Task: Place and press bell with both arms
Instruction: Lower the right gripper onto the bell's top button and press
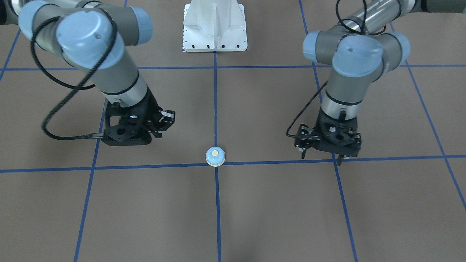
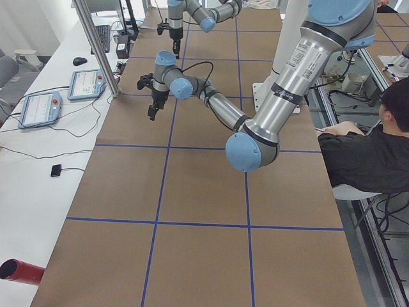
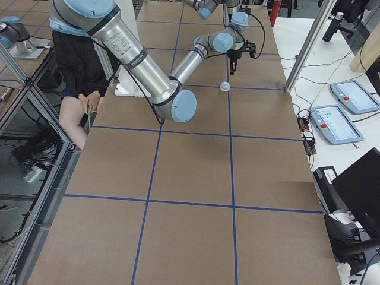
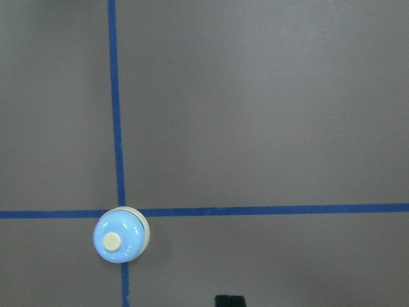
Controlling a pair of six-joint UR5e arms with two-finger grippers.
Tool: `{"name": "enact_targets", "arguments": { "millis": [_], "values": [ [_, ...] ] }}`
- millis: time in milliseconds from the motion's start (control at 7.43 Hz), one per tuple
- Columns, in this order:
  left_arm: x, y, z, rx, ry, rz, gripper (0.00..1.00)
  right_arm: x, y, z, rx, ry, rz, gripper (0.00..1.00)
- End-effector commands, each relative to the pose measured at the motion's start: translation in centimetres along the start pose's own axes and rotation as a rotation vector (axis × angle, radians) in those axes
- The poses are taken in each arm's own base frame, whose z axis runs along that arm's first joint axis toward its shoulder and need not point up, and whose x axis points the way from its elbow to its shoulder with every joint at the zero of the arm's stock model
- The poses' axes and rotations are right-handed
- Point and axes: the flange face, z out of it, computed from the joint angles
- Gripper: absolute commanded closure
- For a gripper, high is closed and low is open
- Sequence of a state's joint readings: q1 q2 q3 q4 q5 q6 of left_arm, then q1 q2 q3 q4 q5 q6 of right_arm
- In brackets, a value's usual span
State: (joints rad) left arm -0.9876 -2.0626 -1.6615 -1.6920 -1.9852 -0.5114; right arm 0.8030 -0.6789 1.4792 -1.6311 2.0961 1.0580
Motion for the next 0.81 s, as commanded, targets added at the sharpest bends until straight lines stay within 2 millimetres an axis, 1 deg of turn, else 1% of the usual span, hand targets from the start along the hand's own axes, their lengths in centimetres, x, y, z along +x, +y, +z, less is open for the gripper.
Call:
{"name": "enact_targets", "arguments": {
  "millis": [0,135,269,404,538,673],
  "values": [
    [-9.6,3.9,-1.1,-0.063,0.006,0.024,0.01,-4.5,-0.1,3.8,0.026,0.005,0.018,1.00],
    [-12.9,5.3,-1.5,-0.077,0.008,0.046,0.01,-6.0,-0.5,4.8,0.035,0.029,0.017,1.00],
    [-15.4,6.4,-1.6,-0.090,0.005,0.067,0.01,-6.7,-0.5,6.3,0.042,0.028,0.004,1.00],
    [-17.0,7.2,-1.7,-0.099,-0.003,0.078,0.01,-7.9,-0.7,8.6,0.053,0.022,-0.016,1.00],
    [-17.2,7.3,-1.7,-0.100,-0.004,0.078,0.01,-8.6,-0.7,10.1,0.046,0.048,-0.013,1.00],
    [-17.2,7.4,-1.7,-0.101,-0.004,0.077,0.01,-8.7,-0.3,10.8,0.037,0.056,-0.015,1.00]
  ]
}}
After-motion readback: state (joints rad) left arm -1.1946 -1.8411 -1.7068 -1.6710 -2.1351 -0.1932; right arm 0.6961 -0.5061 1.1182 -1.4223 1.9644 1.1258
